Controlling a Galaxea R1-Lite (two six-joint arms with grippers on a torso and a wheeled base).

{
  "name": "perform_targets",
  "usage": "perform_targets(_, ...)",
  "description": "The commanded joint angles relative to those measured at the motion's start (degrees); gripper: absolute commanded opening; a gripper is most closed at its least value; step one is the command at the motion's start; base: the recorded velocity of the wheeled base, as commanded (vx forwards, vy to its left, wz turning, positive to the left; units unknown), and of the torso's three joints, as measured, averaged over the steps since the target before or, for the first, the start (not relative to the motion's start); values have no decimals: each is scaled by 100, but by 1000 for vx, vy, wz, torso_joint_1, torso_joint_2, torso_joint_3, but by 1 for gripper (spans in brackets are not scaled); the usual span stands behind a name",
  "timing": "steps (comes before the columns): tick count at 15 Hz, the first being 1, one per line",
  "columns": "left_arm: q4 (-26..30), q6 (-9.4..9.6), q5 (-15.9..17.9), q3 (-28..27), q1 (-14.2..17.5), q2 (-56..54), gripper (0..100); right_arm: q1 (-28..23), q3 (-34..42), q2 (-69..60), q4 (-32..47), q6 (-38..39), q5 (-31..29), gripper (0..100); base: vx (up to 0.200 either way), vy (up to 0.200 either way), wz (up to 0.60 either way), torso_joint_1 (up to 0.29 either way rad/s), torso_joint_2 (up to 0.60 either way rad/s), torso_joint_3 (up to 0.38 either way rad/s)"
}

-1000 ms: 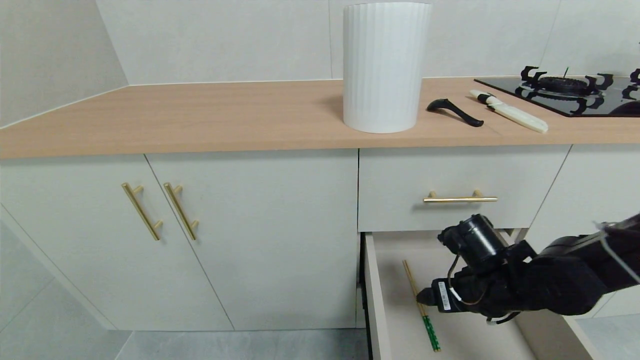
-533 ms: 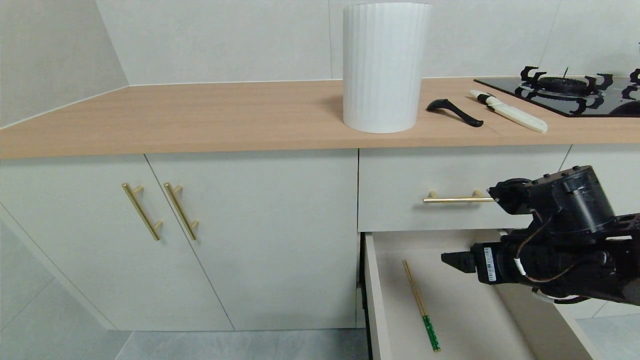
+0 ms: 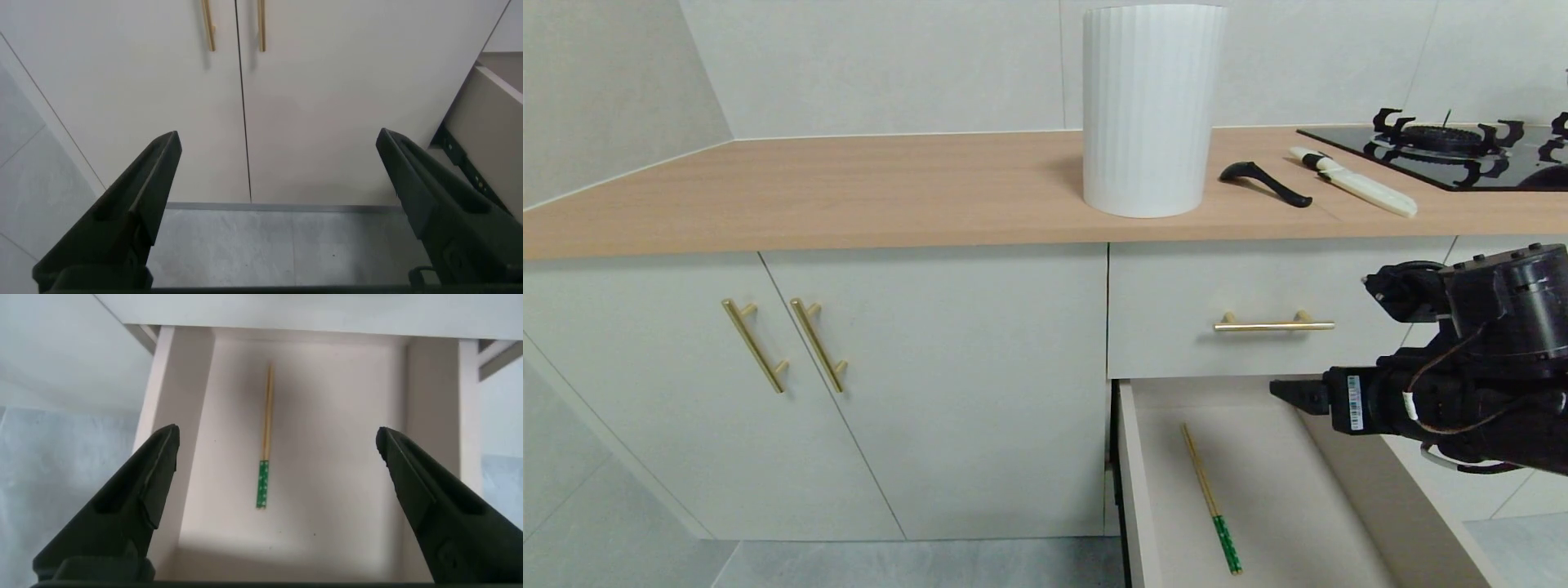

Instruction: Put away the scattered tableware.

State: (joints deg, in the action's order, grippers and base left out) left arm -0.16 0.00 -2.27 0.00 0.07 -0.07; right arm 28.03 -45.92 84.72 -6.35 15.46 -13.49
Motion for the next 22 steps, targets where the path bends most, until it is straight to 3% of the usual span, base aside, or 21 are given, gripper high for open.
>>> perform_targets(1, -2, 0, -2, 0, 1, 7, 100, -8, 13, -35, -6, -25, -4, 100, 0, 0, 0, 0, 0, 0)
perform_targets(7, -2, 0, -2, 0, 1, 7, 100, -8, 13, -105, -6, -43, -4, 100, 0, 0, 0, 0, 0, 0)
perform_targets(11, -2, 0, -2, 0, 1, 7, 100, -8, 13, -158, -6, -52, -4, 100, 0, 0, 0, 72, -228, -243)
perform_targets(22, -2, 0, -2, 0, 1, 7, 100, -8, 22, -114, -6, -43, -4, 100, 0, 0, 0, 161, -485, -298)
